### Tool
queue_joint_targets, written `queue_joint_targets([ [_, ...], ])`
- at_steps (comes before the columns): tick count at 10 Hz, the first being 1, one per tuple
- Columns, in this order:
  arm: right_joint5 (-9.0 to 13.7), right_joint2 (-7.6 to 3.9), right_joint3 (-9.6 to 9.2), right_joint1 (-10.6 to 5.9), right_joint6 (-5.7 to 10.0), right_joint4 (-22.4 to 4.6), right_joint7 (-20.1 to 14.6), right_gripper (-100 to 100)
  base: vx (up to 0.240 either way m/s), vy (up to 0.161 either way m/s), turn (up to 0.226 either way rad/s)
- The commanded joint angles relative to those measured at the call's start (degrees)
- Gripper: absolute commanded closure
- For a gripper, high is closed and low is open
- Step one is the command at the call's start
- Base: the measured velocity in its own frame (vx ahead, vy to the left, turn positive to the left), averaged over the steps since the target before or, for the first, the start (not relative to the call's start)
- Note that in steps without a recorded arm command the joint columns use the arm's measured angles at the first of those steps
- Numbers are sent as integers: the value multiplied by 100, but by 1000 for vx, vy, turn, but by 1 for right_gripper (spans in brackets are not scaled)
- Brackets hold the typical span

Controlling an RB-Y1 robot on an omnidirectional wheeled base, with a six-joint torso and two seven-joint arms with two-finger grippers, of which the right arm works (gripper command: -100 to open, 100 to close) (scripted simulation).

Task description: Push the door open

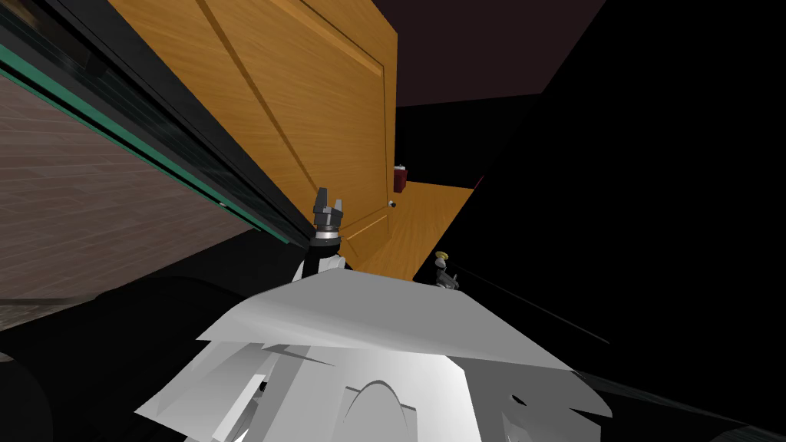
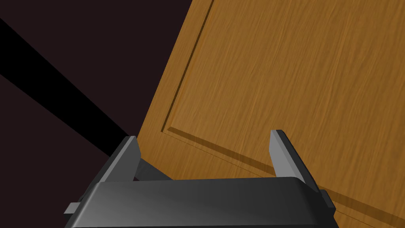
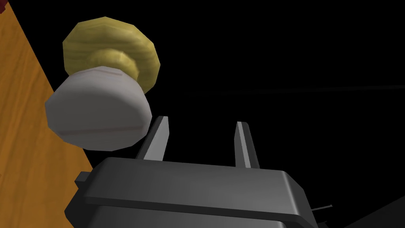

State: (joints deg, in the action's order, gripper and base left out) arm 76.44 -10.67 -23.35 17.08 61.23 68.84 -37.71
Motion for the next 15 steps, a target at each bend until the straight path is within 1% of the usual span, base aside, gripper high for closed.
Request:
queue_joint_targets([
  [1,-166,-3,-198,-62,17,-56,-255,-100,-156,23,84],
  [2,-166,-3,-198,-62,17,-56,-255,-100,-105,21,34],
  [8,-524,-136,-475,-179,217,-316,-884,-100,-84,23,61],
  [11,-664,-188,-584,-226,296,-418,-1130,-100,-87,19,36],
  [15,-759,-223,-658,-257,350,-488,-1297,-100,-56,8,24],
])
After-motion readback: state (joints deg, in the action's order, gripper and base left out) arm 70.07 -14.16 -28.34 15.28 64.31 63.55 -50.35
